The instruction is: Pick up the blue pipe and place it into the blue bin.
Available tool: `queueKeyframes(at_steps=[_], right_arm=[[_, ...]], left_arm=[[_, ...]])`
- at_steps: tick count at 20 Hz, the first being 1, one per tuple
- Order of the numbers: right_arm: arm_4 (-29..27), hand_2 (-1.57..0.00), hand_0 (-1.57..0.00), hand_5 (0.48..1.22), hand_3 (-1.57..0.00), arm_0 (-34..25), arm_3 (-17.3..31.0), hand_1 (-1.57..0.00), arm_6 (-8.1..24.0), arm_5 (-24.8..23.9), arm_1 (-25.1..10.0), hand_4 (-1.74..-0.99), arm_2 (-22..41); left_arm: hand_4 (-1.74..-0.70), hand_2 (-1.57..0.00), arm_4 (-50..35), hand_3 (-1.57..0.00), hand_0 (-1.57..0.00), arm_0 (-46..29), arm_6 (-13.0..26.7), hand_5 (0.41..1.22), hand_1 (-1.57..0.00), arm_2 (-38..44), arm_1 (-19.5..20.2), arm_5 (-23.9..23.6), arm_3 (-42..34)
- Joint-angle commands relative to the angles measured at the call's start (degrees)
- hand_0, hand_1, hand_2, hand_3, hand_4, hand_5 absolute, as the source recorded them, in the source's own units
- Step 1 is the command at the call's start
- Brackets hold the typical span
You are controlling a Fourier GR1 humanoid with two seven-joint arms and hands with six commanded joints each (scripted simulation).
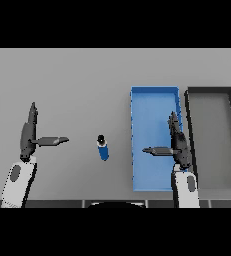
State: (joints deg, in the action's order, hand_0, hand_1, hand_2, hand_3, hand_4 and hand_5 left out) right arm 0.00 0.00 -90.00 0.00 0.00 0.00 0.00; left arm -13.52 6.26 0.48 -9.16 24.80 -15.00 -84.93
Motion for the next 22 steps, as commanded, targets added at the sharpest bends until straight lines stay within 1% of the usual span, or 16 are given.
queueKeyframes(at_steps=[1, 5, 6, 7, 8, 9, 10, 12, 14, 15, 17, 18, 19, 20, 21, 22], right_arm=[[-0.1, 0.0, 0.0, 0.603, 0.0, 0.2, -0.1, 0.0, -0.1, 0.0, -0.1, -1.222, -0.1], [-0.7, 0.0, 0.0, 0.603, 0.0, 1.4, -1.0, 0.0, -0.6, 0.7, -0.7, -1.222, -0.3], [-1.1, 0.0, 0.0, 0.603, 0.0, 2.0, -1.4, 0.0, -0.9, 1.1, -1.0, -1.222, -0.4], [2.1, 0.0, 0.0, 0.603, 0.0, 3.8, -3.5, 0.0, -4.2, 2.6, -4.4, -1.222, 1.3], [3.5, 0.0, 0.0, 0.603, 0.0, 5.5, -5.0, 0.0, -5.9, 3.9, -6.1, -1.227, 2.4], [4.3, 0.0, 0.0, 0.601, 0.0, 6.9, -6.3, 0.0, -6.6, 4.8, -7.0, -1.23, 3.3], [4.9, 0.0, 0.0, 0.599, 0.0, 6.9, -7.0, 0.0, -6.2, 4.8, -7.8, -1.228, 3.4], [5.3, 0.0, 0.0, 0.599, 0.0, 7.3, -7.6, 0.0, -4.7, 5.4, -8.3, -1.231, 4.1], [5.7, 0.0, 0.0, 0.593, 0.0, 7.0, -8.2, 0.0, -3.8, 5.0, -8.4, -1.226, 4.2], [5.5, 0.0, 0.0, 0.592, 0.0, 6.8, -7.6, 0.0, -3.5, 5.1, -8.5, -1.225, 4.0], [6.2, 0.0, 0.0, 0.587, 0.0, 6.8, -8.4, 0.0, -3.4, 4.8, -8.4, -1.216, 4.5], [6.1, 0.0, 0.0, 0.587, 0.0, 7.2, -9.0, 0.0, -4.1, 5.0, -8.7, -1.215, 4.4], [6.1, 0.0, 0.0, 0.589, 0.0, 7.3, -8.7, 0.0, -4.5, 5.1, -8.5, -1.22, 4.5], [5.7, 0.0, 0.0, 0.595, 0.0, 7.4, -9.7, 0.0, -5.2, 5.4, -8.7, -1.225, 4.6], [6.0, 0.0, 0.0, 0.601, 0.0, 7.3, -8.7, 0.0, -5.9, 5.7, -9.1, -1.223, 4.5], [6.0, 0.0, 0.0, 0.603, 0.0, 7.0, -8.2, 0.0, -5.9, 5.9, -8.9, -1.225, 4.6]], left_arm=[[-1.01, 0.0, 0.1, 0.0, 0.0, -0.1, -0.3, 0.586, 0.0, -0.1, -0.1, -0.1, -0.2], [-1.01, 0.0, 0.7, 0.0, 0.0, -1.2, -0.6, 0.586, 0.0, -0.9, -0.5, -0.8, -1.7], [-1.01, 0.0, 1.2, 0.0, 0.0, -1.4, 0.0, 0.586, 0.0, -1.3, -0.8, -1.5, -2.2], [-1.01, 0.0, 1.8, 0.0, 0.0, -3.4, -3.7, 0.586, 0.0, -3.3, 2.8, 4.2, -3.3], [-1.01, 0.0, 1.7, 0.0, 0.0, -4.4, -5.4, 0.588, 0.0, -3.8, 5.6, 7.9, -3.2], [-1.01, 0.0, 1.9, 0.0, 0.0, -5.2, -6.7, 0.588, 0.0, -4.3, 6.9, 10.0, -3.4], [-1.01, 0.0, 1.6, 0.0, 0.0, -5.8, -7.1, 0.588, 0.0, -4.5, 8.0, 11.4, -4.1], [-1.01, 0.0, 1.8, 0.0, 0.0, -6.4, -7.7, 0.587, 0.0, -4.9, 9.1, 12.8, -4.2], [-1.01, 0.0, 1.5, 0.0, 0.0, -6.6, -8.6, 0.589, 0.0, -5.4, 9.2, 14.2, -4.4], [-1.01, 0.0, 0.5, 0.0, 0.0, -6.0, -8.5, 0.592, 0.0, -5.5, 9.2, 15.3, -4.9], [-1.02, 0.0, 0.1, 0.0, 0.0, -6.5, -9.3, 0.587, 0.0, -6.5, 10.5, 18.3, -5.7], [-1.02, 0.0, 0.4, 0.0, 0.0, -7.2, -9.7, 0.582, 0.0, -7.5, 11.0, 19.8, -6.1], [-1.02, 0.0, 1.2, 0.0, 0.0, -6.9, -8.9, 0.573, 0.0, -8.6, 11.1, 20.5, -6.7], [-1.03, 0.0, 1.0, 0.0, 0.0, -7.2, -8.5, 0.565, 0.0, -9.6, 11.6, 21.6, -8.6], [-1.04, 0.0, 0.9, 0.0, 0.0, -7.7, -7.6, 0.548, 0.0, -10.3, 12.4, 22.8, -9.3], [-1.04, 0.0, 1.6, 0.0, 0.0, -7.4, -6.1, 0.532, 0.0, -11.5, 12.1, 23.0, -9.9]])
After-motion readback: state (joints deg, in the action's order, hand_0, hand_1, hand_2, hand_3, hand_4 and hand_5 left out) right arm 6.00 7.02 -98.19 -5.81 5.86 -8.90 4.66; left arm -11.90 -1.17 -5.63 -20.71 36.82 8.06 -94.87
